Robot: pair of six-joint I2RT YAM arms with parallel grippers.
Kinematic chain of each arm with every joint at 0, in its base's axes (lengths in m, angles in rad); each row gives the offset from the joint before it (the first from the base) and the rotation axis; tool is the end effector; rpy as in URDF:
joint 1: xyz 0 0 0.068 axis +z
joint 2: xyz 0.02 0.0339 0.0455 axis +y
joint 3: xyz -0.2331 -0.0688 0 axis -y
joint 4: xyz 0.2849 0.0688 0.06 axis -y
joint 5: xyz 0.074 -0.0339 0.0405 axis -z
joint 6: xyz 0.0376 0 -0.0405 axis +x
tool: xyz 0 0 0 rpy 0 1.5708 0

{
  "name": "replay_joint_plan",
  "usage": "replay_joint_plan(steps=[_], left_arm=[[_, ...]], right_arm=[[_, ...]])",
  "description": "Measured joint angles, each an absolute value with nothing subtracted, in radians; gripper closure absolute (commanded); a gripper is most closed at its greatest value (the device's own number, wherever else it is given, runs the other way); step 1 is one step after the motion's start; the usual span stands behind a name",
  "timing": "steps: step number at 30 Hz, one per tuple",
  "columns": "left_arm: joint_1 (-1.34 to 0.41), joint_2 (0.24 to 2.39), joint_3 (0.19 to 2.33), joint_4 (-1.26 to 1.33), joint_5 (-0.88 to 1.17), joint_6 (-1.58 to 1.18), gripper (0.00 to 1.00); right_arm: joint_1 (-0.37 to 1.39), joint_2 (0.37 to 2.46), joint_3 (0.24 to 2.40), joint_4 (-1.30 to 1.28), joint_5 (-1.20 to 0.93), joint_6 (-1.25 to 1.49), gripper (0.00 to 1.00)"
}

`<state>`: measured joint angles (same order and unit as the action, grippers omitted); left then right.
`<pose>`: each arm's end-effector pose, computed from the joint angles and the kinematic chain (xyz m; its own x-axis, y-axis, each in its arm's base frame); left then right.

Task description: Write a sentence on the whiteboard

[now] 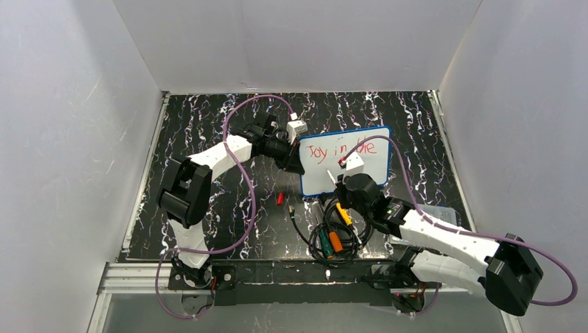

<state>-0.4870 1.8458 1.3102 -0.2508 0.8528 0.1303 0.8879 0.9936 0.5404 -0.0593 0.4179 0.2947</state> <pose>0.3656 -0.2256 0.1742 -0.5191 0.3716 -0.7697 0.8527 0.2866 -0.4368 0.1820 0.1996 0.1849 -0.4372 -0.1168 -0.8918 -0.3750 0.9249 0.0627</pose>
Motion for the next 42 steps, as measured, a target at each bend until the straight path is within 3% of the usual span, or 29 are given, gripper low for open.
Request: replay_joint_plan(steps=[11, 22, 42], left_arm=[[-0.483, 1.839, 1.310, -0.254, 0.840, 0.130, 1.00], [-0.484, 1.834, 1.310, -0.256, 0.846, 0.130, 1.00], [-0.484, 1.834, 1.310, -0.256, 0.847, 0.130, 1.00]], right_arm=[[0.897, 1.098, 0.552, -0.067, 0.428, 0.299, 0.99], [0.897, 0.953, 0.546, -0.102, 0.416, 0.308, 0.99], [0.899, 1.046, 0.560, -0.020, 0.445, 0.285, 0.99]])
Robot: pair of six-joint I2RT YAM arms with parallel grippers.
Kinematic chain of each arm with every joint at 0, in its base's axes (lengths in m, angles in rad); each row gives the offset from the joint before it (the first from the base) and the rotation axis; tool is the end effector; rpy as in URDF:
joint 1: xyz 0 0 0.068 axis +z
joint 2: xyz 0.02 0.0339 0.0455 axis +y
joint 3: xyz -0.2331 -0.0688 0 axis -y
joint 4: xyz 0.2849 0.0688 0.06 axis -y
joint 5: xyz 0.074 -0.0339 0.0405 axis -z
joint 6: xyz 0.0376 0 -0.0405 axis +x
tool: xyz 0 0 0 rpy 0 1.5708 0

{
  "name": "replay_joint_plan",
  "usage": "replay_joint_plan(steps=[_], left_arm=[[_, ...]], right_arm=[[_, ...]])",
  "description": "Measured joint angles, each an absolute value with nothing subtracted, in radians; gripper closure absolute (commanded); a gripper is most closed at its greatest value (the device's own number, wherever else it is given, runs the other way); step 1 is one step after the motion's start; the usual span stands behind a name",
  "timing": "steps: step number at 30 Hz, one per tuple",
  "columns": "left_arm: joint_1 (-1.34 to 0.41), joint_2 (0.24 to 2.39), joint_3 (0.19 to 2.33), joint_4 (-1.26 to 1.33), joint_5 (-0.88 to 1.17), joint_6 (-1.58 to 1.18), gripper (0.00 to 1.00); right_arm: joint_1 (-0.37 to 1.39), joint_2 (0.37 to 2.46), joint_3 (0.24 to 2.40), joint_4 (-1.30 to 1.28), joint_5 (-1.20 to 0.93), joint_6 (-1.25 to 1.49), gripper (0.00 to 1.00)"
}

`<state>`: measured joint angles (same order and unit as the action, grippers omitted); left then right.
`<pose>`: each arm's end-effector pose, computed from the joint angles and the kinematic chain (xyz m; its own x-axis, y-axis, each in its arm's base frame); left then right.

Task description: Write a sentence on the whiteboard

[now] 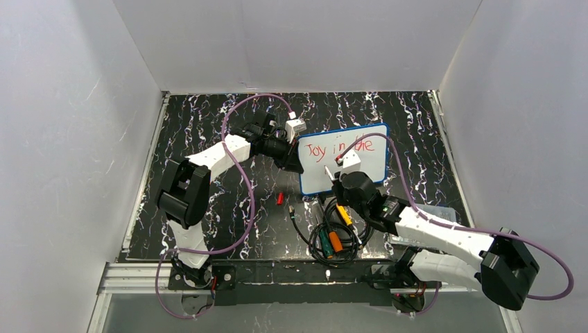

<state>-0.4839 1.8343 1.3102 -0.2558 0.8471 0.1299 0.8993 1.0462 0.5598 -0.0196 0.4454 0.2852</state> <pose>0.3655 -0.2239 0.1784 -0.5162 0.3682 -0.7733 0.8537 0.2930 -0.4304 0.1854 0.2072 0.1828 -0.4222 -0.1232 -0.8981 -0.3682 0.9286 0.0457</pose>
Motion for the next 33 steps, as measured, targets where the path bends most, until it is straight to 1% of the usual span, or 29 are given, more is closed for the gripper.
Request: replay_joint_plan(steps=[11, 16, 22, 33], left_arm=[[-0.484, 1.834, 1.310, -0.257, 0.841, 0.130, 1.00], [-0.484, 1.834, 1.310, -0.259, 0.844, 0.130, 1.00], [-0.484, 1.834, 1.310, -0.259, 0.848, 0.130, 1.00], [-0.484, 1.834, 1.310, -0.259, 0.849, 0.130, 1.00]], right_arm=[[0.906, 1.108, 0.580, -0.006, 0.481, 0.281, 0.99], [0.906, 1.089, 0.580, -0.007, 0.474, 0.281, 0.99], [0.906, 1.003, 0.572, -0.006, 0.461, 0.287, 0.99], [0.907, 1.036, 0.545, -0.055, 0.457, 0.311, 0.99]])
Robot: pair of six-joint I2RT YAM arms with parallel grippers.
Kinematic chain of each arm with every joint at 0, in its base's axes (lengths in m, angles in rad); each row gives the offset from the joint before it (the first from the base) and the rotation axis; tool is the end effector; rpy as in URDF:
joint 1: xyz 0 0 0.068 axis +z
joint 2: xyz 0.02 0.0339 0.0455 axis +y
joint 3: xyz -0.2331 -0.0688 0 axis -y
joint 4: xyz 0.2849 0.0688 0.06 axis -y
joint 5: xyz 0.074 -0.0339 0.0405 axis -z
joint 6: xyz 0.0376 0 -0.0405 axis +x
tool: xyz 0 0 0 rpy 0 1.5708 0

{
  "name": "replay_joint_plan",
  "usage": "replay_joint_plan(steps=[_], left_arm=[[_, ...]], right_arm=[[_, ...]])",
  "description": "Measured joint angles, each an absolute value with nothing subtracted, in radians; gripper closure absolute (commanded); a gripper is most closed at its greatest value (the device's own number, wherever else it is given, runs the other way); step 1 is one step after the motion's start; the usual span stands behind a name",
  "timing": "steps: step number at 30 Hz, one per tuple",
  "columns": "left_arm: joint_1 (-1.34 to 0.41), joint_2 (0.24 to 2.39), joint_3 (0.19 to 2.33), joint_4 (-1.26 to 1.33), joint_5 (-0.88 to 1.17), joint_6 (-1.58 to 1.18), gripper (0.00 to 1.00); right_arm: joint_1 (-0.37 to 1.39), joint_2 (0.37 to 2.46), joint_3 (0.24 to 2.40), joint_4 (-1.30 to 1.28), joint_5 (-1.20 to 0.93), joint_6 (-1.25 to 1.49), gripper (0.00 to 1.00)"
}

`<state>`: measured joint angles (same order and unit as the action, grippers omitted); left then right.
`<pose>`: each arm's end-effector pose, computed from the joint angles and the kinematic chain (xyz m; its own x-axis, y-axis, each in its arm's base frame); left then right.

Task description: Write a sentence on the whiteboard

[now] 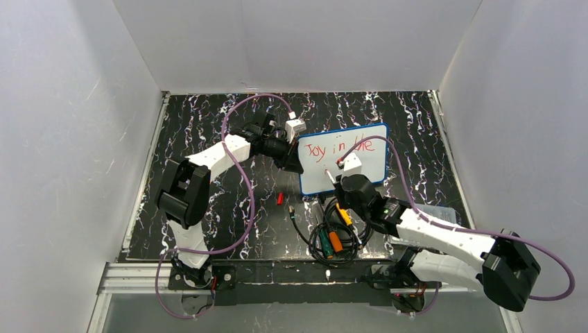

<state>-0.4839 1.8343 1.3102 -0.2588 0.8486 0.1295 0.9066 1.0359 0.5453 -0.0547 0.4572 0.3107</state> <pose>0.3653 -0.2239 0.1782 -0.5186 0.3690 -0.7713 0.8525 0.2925 -0.4333 0.1813 0.2046 0.1769 -0.4493 -0.1289 -0.8840 -0.3535 0.9344 0.0434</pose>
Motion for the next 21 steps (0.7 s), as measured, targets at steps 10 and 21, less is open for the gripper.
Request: replay_joint_plan(steps=[10, 21], left_arm=[[-0.484, 1.834, 1.310, -0.259, 0.849, 0.130, 1.00], [-0.484, 1.834, 1.310, -0.259, 0.849, 0.130, 1.00]], right_arm=[[0.907, 1.076, 0.545, -0.062, 0.446, 0.312, 0.99], [0.910, 1.076, 0.533, -0.097, 0.422, 0.339, 0.99]])
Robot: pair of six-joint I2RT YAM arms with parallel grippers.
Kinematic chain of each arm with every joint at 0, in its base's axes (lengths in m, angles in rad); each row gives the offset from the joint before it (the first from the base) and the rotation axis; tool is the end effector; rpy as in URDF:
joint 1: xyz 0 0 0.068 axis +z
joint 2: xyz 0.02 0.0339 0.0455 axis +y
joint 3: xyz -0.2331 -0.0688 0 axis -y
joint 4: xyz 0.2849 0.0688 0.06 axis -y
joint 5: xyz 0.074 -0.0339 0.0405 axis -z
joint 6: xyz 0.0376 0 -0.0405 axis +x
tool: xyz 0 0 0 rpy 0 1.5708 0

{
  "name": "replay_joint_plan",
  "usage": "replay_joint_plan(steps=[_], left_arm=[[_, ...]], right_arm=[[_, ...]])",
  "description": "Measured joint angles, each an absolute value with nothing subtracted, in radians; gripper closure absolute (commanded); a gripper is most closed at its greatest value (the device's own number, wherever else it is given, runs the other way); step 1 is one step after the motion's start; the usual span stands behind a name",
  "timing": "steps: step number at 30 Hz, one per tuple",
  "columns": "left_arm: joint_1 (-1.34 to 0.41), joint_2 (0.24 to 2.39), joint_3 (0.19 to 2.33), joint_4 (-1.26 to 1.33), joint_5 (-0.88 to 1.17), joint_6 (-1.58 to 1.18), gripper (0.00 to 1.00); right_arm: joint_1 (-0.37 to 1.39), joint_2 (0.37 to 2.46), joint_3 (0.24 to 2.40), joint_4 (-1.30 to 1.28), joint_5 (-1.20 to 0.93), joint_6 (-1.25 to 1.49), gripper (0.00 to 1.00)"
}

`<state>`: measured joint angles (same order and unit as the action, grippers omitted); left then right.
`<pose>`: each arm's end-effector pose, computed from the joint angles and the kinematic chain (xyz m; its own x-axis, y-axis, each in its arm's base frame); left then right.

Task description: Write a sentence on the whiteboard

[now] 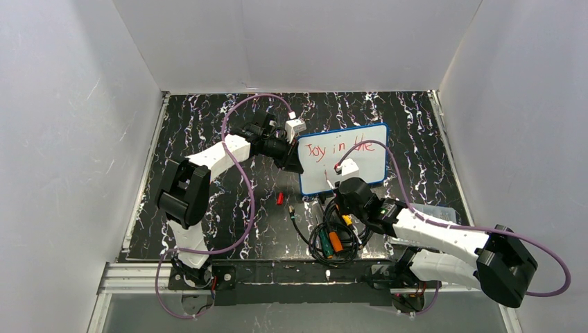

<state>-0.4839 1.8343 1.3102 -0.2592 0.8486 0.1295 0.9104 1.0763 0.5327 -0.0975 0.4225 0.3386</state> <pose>0.3652 -0.2238 0.1782 -0.5189 0.3692 -0.7710 0.8523 0.2926 -0.4335 0.1784 0.2046 0.1579 -0.5184 -0.1735 -0.8374 -0.3674 0.9294 0.0349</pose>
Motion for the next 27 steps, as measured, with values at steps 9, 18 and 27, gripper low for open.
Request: replay_joint_plan(steps=[9, 18, 27], left_arm=[[-0.484, 1.834, 1.310, -0.259, 0.848, 0.130, 1.00], [-0.484, 1.834, 1.310, -0.259, 0.849, 0.130, 1.00], [-0.484, 1.834, 1.310, -0.259, 0.849, 0.130, 1.00]], right_arm=[[0.916, 1.095, 0.522, -0.113, 0.385, 0.342, 0.99], [0.925, 1.099, 0.522, -0.091, 0.371, 0.341, 0.99], [0.925, 1.002, 0.522, -0.064, 0.398, 0.342, 0.99]])
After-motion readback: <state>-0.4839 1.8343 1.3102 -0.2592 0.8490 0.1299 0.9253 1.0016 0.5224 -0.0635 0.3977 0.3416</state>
